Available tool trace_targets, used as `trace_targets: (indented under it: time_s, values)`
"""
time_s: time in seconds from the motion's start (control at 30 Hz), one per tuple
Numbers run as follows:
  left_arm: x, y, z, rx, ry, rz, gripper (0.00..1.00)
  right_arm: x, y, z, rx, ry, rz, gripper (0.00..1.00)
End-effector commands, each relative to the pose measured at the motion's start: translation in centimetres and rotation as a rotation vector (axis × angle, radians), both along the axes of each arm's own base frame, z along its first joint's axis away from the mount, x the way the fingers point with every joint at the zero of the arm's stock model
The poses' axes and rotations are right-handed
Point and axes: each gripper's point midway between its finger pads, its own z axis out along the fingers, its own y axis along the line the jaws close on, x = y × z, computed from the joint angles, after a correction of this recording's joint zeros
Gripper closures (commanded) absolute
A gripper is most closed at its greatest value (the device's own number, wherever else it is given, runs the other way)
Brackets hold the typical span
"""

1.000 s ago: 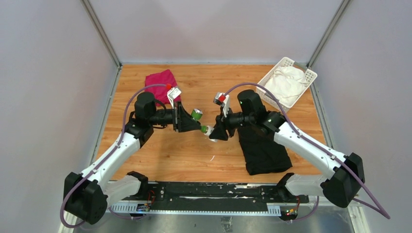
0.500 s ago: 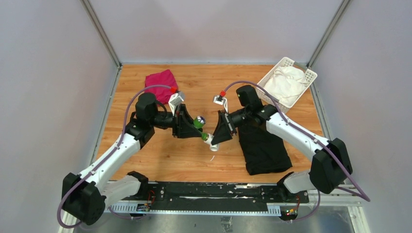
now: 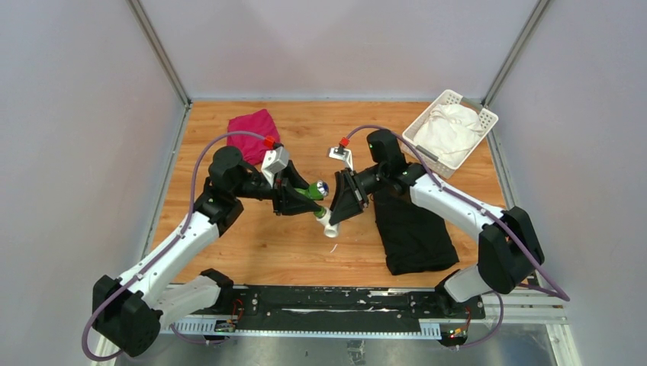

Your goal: Install the water faucets

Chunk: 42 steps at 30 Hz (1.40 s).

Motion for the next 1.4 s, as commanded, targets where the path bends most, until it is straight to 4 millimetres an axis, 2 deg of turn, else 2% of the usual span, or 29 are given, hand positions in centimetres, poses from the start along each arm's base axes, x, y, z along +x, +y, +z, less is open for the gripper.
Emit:
trace_targets:
  time_s: [0.0, 0.33, 0.53, 0.67, 0.77, 0.87, 0.97, 1.0, 1.07, 1.2, 1.37]
  values:
    - [-1.3, -0.6, -2.9, 0.067, 0.111, -0.027, 1.00, 1.3, 0.3, 3.6, 0.099, -0.150, -0.053, 1.00]
    - [-0.9, -0.7, -2.1, 0.062, 0.205, 0.023, 1.00, 2.5, 0.8, 2.7, 0.111, -0.188, -0.180, 1.00]
    - [-0.5, -0.8, -2.5, 0.073, 0.259, 0.056, 1.00, 3.7, 0.5, 2.6, 0.111, -0.382, -0.334, 1.00]
    - [0.1, -1.0, -2.6, 0.074, 0.291, 0.080, 1.00, 3.9, 0.4, 3.2, 0.136, -0.421, -0.359, 1.00]
    - [1.1, -1.3, -2.2, 0.052, 0.344, 0.141, 1.00, 4.4, 0.7, 2.8, 0.131, -0.397, -0.367, 1.00]
    - [3.4, -1.7, -2.8, 0.054, 0.495, 0.247, 1.00, 5.9, 0.8, 1.2, 0.062, -0.423, -0.448, 1.00]
    - [5.5, -2.3, -4.7, 0.078, 0.677, 0.340, 1.00, 8.7, -0.2, -2.9, -0.219, -0.534, -0.591, 1.00]
    - [6.2, -2.4, -5.5, 0.085, 0.722, 0.374, 1.00, 9.0, -0.6, -3.9, -0.284, -0.557, -0.614, 1.00]
    - [7.5, -2.3, -6.8, 0.089, 0.771, 0.457, 1.00, 9.5, -1.1, -5.1, -0.343, -0.563, -0.653, 1.00]
    - [9.5, -1.5, -7.6, 0.061, 0.787, 0.593, 1.00, 9.8, -2.4, -6.9, -0.431, -0.555, -0.704, 1.00]
    - [11.3, 1.1, -8.2, 0.027, 0.811, 0.732, 1.00, 10.0, -4.3, -9.4, -0.567, -0.543, -0.732, 1.00]
